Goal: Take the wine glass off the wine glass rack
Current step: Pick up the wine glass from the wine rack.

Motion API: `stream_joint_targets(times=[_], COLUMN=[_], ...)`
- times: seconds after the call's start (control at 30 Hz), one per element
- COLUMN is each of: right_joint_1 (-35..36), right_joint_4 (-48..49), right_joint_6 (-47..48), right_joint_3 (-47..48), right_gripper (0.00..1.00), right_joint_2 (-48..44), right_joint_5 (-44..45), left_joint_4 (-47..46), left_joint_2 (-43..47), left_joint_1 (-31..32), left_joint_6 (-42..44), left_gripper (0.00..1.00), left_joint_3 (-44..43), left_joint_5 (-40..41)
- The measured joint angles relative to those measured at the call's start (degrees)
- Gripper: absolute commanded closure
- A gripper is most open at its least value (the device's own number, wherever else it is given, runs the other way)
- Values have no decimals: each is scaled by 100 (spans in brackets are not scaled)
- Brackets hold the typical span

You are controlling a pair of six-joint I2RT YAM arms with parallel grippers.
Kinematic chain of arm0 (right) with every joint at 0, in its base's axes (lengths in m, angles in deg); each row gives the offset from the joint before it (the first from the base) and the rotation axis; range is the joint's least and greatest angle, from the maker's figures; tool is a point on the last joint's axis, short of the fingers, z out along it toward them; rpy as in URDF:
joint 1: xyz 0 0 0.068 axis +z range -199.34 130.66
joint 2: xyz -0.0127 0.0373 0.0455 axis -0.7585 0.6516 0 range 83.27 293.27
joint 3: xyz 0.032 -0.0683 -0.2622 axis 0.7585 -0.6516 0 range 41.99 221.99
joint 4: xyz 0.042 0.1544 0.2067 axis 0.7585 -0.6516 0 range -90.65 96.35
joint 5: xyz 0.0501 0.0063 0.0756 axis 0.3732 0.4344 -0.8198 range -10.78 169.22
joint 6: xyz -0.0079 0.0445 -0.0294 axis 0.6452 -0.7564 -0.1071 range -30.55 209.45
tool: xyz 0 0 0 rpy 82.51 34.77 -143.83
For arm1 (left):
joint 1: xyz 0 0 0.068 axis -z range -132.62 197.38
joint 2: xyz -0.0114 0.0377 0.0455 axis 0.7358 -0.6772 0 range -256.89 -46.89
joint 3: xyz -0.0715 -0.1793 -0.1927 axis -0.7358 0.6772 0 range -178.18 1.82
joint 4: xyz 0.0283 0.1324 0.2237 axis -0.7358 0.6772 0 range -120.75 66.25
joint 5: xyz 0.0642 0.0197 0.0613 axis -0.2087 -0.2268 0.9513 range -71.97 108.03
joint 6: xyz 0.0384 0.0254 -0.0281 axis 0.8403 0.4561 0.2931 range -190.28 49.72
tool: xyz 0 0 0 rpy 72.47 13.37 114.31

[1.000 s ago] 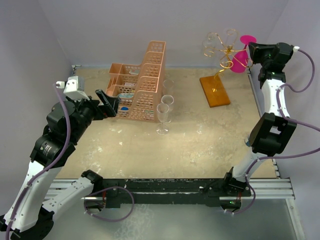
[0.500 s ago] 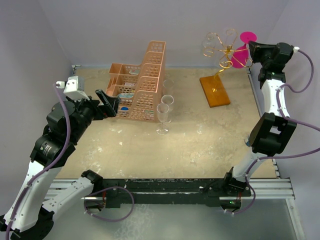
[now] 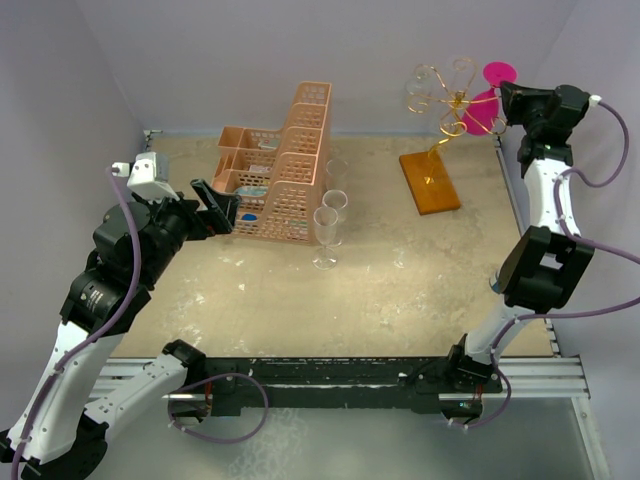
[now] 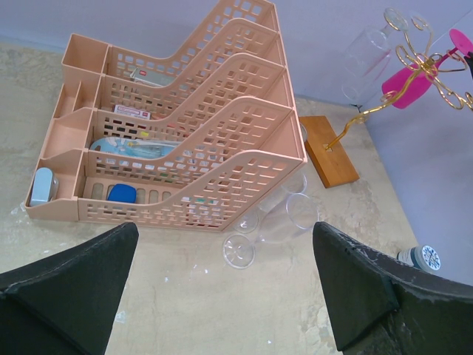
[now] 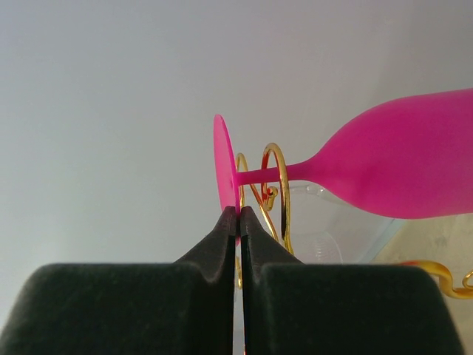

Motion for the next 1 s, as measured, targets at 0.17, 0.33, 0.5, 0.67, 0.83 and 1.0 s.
stream_joint_targets(times=[0.17, 0.33, 0.5, 0.67, 0.83, 1.0], right_joint_1=[-57, -122, -173, -192, -205, -260], right_joint_4=[-26, -55, -63, -81, -109, -127], right_joint_6=[-15, -15, -13, -9, 28, 59], right_joint_3=[0, -11, -61, -105, -264, -308], right_gripper=[100, 100, 100, 100, 100, 100], right_joint_2=[-2, -33, -122, -208, -389, -461], right_joint_5=[0, 2, 0, -4, -2, -13], left_joint_4=[0, -2, -11, -44, -55, -81], left_joint_2=[0, 0, 0, 0, 2, 0], left_joint_1=[0, 0, 0, 0, 0, 0], left_joint_6=[0, 0, -2, -2, -7, -24], left_gripper=[1, 1, 1, 1, 1, 1], left_joint_3=[0, 2, 11, 50, 61, 81], left_joint_5=[0, 0, -2, -2, -2, -24])
